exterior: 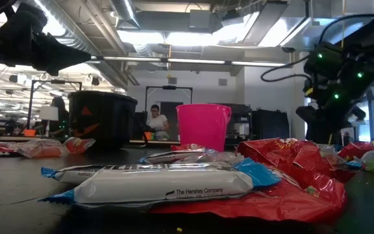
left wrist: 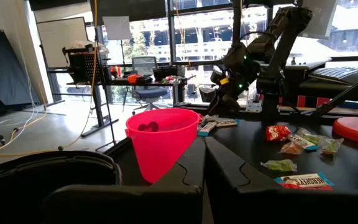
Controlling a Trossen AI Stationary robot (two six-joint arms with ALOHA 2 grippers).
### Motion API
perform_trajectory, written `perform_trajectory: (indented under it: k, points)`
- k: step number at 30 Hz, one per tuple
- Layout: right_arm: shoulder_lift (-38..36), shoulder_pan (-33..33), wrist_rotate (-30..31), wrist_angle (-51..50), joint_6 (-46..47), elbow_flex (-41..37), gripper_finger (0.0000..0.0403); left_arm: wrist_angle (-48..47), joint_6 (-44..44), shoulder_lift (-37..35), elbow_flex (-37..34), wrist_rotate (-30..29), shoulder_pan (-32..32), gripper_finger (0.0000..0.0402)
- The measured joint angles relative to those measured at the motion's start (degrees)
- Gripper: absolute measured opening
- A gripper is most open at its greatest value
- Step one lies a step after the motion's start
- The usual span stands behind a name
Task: Organize candy in baskets
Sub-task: Put the white chocolate bar into the black bucket
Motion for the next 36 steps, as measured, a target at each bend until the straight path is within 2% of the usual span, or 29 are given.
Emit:
perform_trajectory:
  k: [5, 8, 13, 22, 29, 36]
  points:
    - [0.0, -0.2, 0.94, -10.91, -1.41, 5.64, 0.02, 0.0, 0.0, -0.01, -0.02, 0.0, 0.02, 0.0002]
    - [-0.01, -2.54, -2.51, -15.22, -0.95, 6.52, 0.02, 0.0, 0.0, 0.0, -0.02, 0.0, 0.0, 0.0002]
    - [0.5, -8.71, -11.38, -13.23, -2.78, 6.41, 0.02, 0.0, -0.01, 0.0, -0.01, -0.01, 0.0, 0.0002]
    - [8.61, -16.44, -14.37, -10.0, -5.51, 6.37, 0.02, 0.01, 0.0, 0.0, 0.0, 0.0, 0.02, 0.0002]
    - [15.84, -17.25, -16.14, -4.82, -7.35, 6.7, 0.0197, 0.01, -0.02, -0.01, 0.0, 0.0, 0.01, 0.0002]
    - [14.44, -17.25, -16.72, -5.82, -7.41, 6.52, 0.014, 0.0, 0.0, -0.02, -0.02, 0.0, -0.01, 0.0002]
